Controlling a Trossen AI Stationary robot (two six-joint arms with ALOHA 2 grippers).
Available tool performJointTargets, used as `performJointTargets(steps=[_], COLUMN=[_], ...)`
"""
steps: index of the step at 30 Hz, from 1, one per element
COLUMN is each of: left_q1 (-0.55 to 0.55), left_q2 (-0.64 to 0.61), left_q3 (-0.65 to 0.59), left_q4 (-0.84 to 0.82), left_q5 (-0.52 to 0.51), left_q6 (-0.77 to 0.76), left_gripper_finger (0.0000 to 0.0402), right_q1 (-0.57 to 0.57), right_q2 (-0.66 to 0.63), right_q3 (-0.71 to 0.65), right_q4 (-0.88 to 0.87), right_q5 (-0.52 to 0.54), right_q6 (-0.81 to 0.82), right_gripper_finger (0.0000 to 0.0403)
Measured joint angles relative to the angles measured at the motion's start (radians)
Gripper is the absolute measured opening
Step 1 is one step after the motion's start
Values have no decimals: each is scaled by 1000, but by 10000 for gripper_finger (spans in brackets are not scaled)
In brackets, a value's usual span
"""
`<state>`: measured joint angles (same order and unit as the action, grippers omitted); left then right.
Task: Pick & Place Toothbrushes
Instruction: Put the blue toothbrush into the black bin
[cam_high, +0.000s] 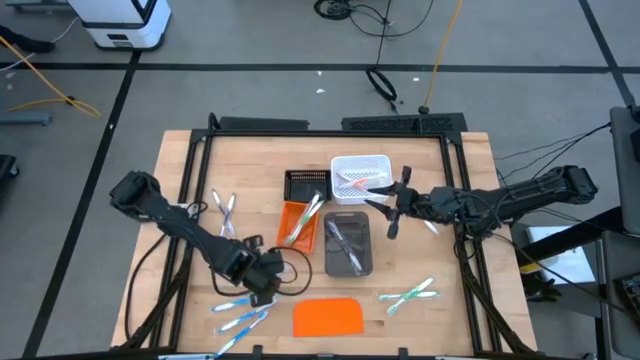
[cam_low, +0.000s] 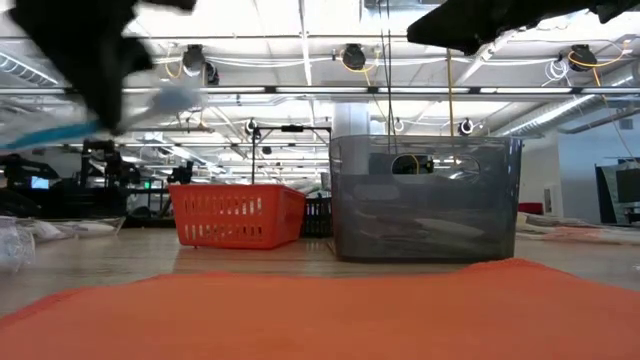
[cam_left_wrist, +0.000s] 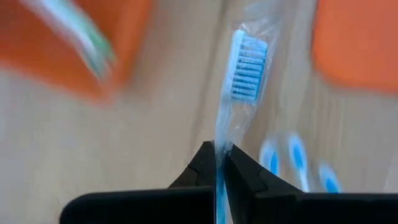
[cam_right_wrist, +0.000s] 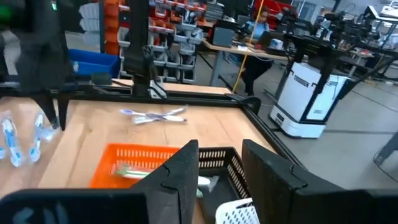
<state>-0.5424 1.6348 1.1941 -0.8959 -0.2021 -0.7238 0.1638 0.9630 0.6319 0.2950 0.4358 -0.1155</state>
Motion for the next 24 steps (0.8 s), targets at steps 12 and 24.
performJointTargets(steps=[12, 24], left_q1=[124, 281], left_q2=[-1, -2], left_q3=[245, 252], left_q4=[55, 425], left_q5=[-389, -359], left_q6=[368, 712], left_gripper_finger=[2, 2], right_q1=[-1, 0], right_q2=[50, 134], right_q3=[0, 0], right_q4=[55, 237], right_q5=[-114, -233], right_q6=[-7, -63], right_gripper_finger=[116, 124])
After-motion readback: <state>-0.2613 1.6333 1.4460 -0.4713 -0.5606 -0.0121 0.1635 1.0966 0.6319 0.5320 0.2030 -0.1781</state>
